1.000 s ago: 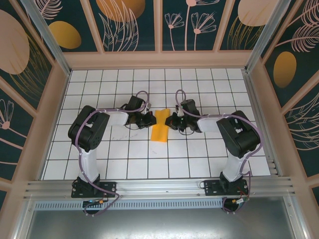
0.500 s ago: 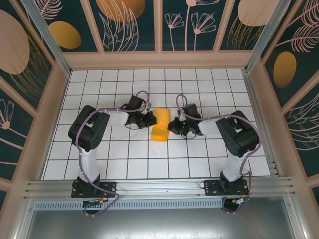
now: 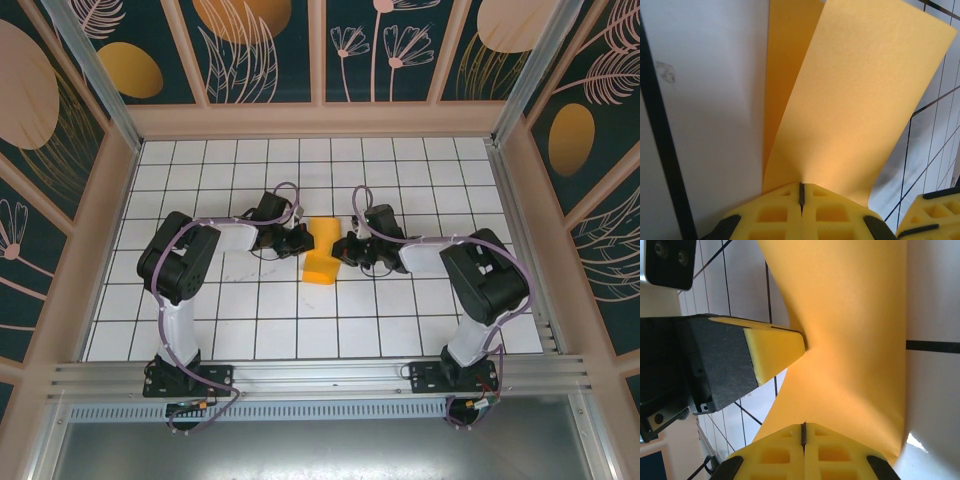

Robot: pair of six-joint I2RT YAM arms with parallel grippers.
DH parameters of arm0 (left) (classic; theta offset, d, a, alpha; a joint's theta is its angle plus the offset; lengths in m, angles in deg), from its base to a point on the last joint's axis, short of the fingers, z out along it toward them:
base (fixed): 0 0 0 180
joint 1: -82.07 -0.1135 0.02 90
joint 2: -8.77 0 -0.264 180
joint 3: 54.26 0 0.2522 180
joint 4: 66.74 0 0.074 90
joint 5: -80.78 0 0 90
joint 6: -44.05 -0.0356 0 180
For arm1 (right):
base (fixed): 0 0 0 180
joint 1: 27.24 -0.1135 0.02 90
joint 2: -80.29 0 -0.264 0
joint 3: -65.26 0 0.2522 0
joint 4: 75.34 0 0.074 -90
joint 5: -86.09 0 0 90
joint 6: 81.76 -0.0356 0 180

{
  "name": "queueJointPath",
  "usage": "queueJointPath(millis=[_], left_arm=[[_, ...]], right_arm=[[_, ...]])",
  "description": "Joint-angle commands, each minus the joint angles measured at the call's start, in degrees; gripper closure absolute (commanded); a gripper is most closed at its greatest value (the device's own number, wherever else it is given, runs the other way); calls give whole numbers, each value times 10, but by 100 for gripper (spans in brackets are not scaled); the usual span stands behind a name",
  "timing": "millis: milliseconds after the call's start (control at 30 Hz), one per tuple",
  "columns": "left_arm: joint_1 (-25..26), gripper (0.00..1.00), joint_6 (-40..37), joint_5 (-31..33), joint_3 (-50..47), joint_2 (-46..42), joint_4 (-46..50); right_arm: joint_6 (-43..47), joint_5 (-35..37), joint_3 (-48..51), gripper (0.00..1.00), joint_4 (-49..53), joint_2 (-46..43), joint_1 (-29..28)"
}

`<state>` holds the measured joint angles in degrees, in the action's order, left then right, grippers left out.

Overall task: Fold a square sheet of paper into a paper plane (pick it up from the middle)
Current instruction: Fold the square sheet of paper in half at the center of the table.

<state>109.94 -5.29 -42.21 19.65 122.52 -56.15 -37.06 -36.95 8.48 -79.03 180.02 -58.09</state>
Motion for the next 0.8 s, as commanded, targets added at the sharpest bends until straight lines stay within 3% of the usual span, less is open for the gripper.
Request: queueJointPath(millis=[0, 167, 467, 767], left_arm=[[4, 100, -15, 27, -4, 25, 38], [3, 100, -16, 26, -5, 27, 37], [3, 100, -16, 26, -5, 26, 38], [4, 100, -17, 25, -7, 25, 38]], right_arm=[[-7, 4, 30, 100, -25, 17, -2], [-15, 1, 82, 100, -66, 21, -2], [15, -2, 39, 100, -13, -32, -21], [-14, -2, 81, 100, -65, 2, -32]])
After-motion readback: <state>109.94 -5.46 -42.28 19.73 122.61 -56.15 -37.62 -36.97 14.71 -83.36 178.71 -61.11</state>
